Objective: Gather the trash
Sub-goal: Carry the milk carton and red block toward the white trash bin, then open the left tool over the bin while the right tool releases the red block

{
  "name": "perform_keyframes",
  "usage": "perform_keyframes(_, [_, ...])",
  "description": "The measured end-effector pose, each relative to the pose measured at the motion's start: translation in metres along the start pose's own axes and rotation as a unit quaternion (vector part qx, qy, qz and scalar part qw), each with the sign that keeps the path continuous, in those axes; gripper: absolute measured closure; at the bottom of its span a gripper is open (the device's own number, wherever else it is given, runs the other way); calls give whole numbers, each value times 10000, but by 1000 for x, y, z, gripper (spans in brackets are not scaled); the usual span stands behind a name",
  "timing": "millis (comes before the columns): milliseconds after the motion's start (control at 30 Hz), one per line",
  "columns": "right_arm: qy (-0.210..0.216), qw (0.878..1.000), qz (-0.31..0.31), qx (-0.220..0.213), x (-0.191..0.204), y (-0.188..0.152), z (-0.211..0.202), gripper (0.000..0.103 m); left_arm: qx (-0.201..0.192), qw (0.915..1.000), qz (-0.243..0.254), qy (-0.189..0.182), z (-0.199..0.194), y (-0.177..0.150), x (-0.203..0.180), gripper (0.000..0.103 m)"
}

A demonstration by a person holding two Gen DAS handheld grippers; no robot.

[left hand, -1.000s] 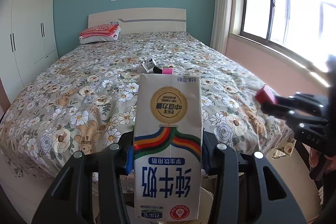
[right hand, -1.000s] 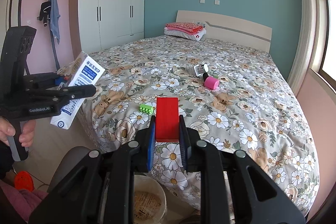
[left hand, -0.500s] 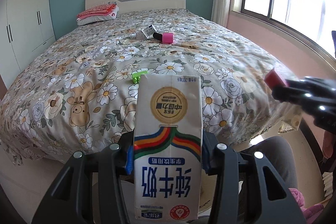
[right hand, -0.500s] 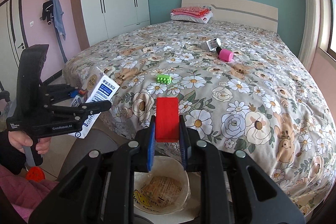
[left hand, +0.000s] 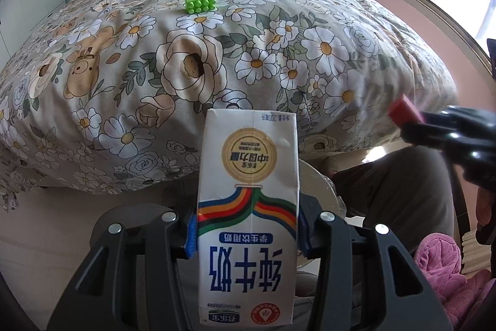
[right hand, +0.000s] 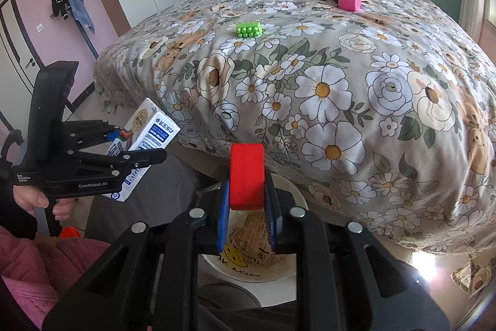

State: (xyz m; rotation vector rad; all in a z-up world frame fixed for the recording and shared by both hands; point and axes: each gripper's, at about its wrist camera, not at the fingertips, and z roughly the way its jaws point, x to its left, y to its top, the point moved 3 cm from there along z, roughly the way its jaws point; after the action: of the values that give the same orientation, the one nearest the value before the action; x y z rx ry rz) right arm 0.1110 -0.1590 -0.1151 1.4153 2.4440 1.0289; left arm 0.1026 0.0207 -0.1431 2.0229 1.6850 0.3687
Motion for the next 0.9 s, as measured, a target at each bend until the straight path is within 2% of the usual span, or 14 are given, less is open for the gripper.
perform_keyframes(267, [117,9964,223,812,-15,-29,64,82,810,9966,-13,-148,62,-19,-4,54])
perform_keyframes(400, [334,9902,561,1234,-25,-41,95,82,1216,9915,-265,-382,93,-25,-3,54])
perform_keyframes(533, [295,9856,674,1522,-32,-49,121,82,1494,9868,-434,-455,119,-28,0,54])
perform_keyframes(900, [286,9566,1222,2629,-48,-80,201,82,2162,9715,-767,-600,183,-38,0,54])
